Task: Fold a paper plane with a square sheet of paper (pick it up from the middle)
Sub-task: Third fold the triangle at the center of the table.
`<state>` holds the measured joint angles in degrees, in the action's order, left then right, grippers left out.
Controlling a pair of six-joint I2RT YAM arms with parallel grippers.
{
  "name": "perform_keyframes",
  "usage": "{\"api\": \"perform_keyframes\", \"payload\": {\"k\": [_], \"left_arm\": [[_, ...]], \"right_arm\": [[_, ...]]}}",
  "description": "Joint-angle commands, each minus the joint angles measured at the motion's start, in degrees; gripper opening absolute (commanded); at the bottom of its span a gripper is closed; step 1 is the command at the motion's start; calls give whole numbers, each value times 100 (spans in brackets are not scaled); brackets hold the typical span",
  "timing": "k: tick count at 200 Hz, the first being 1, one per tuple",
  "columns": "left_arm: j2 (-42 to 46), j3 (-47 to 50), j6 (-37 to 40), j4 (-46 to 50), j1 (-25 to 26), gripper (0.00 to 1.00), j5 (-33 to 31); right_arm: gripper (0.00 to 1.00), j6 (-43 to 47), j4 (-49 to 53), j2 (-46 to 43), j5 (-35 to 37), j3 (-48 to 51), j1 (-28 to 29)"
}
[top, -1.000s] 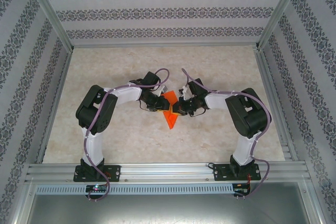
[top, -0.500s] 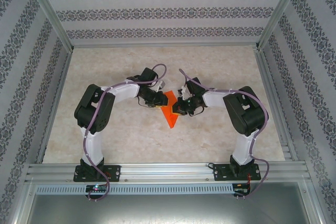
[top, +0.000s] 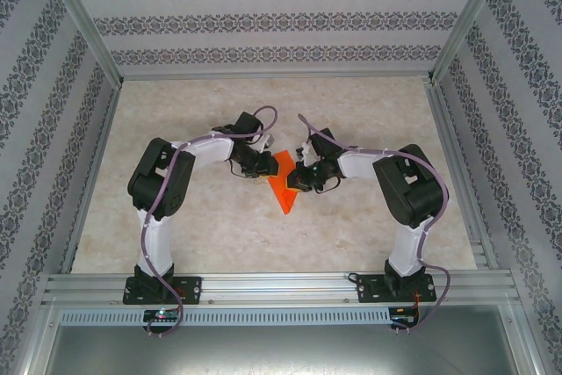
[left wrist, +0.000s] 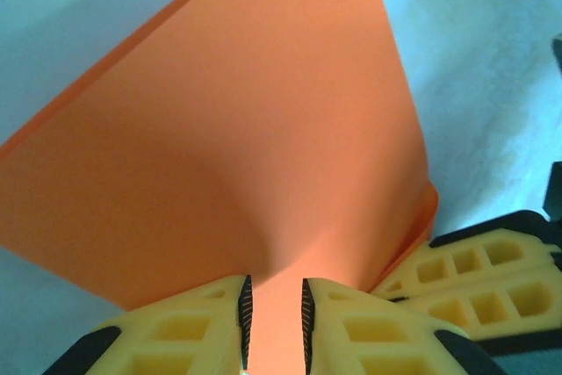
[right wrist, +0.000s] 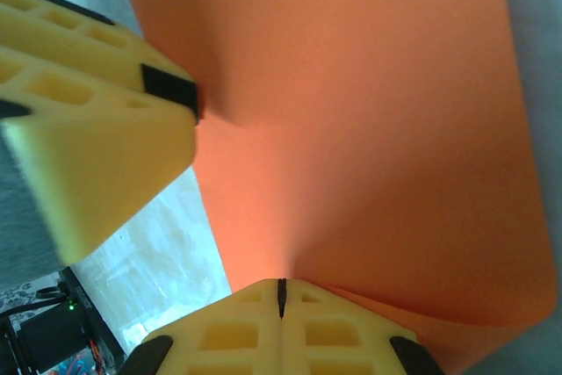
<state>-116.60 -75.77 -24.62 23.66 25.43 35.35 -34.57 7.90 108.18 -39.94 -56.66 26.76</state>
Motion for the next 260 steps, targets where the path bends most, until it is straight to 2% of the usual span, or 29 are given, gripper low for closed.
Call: {"api": "perform_keyframes", "payload": {"k": [1, 260], "left_arm": [[-117, -18, 94, 121, -13, 25, 42], [-232, 53, 61, 34, -21, 25, 218]], "right_arm": [[0, 34, 35, 35, -36, -143, 58], [0, -340, -487, 404, 22, -280, 83]]}}
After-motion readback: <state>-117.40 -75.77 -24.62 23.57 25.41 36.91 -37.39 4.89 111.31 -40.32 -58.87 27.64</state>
